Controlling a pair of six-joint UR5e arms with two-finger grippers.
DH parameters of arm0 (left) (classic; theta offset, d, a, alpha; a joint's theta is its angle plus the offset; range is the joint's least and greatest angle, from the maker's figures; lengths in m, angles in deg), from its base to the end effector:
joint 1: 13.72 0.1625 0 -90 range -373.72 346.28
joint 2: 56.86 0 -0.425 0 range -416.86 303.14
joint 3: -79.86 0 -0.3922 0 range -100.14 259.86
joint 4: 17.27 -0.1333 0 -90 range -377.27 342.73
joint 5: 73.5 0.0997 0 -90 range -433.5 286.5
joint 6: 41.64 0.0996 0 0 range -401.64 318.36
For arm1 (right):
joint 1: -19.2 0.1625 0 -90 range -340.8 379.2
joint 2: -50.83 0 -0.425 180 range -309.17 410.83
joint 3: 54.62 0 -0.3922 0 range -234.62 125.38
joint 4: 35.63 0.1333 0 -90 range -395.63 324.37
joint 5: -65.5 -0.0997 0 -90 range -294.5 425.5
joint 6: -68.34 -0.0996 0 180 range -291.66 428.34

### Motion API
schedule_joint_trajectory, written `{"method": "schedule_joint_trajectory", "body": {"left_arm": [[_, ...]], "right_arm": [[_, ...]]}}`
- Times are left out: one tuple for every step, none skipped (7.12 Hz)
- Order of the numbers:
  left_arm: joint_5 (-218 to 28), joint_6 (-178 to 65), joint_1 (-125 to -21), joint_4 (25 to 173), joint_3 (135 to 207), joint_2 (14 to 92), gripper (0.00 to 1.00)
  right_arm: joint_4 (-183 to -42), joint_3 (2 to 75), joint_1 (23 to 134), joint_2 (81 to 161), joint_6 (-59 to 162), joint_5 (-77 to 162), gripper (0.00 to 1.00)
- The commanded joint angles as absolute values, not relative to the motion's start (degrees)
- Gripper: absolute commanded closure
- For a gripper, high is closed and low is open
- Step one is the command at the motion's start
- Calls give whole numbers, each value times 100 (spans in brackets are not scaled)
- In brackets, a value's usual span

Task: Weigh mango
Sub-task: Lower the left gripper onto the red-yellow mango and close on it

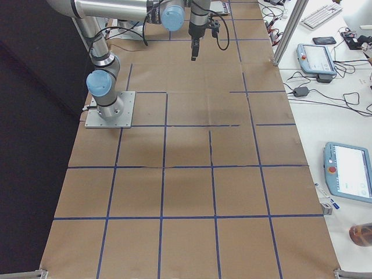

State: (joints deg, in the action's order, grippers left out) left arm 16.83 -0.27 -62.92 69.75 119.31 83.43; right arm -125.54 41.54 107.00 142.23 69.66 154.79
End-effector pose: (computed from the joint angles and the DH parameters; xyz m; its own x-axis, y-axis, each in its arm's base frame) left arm 0.4382 -0.7107 0.3420 -0.9991 0.0090 -0.0417 0.0106 0.9992 -0.0386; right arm 0.1163 -0.4762 0.4472 -0.9998 0.0165 -0.0143 0.0152 0.9963 0.0842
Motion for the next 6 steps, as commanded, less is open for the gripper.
{"method": "schedule_joint_trajectory", "body": {"left_arm": [[1650, 186, -6267, 6696, 11660, 8928, 0], [1641, 187, -6267, 6649, 11678, 9096, 0], [1649, 196, -6258, 6649, 11687, 9315, 0], [1667, 187, -6241, 6649, 11687, 9500, 0], [1693, 196, -6223, 6649, 11669, 9571, 0], [1702, 187, -6223, 6649, 11678, 9589, 0]], "right_arm": [[-12554, 4154, 10700, 14223, 6966, 15479, 0], [-12554, 4154, 10700, 14223, 6966, 15479, 0], [-12554, 4154, 10700, 14223, 6966, 15479, 0], [-12554, 4154, 10700, 14223, 6966, 15479, 0], [-12554, 4154, 10700, 14223, 6966, 15479, 0], [-12554, 4154, 10700, 14223, 6966, 15479, 0]]}}
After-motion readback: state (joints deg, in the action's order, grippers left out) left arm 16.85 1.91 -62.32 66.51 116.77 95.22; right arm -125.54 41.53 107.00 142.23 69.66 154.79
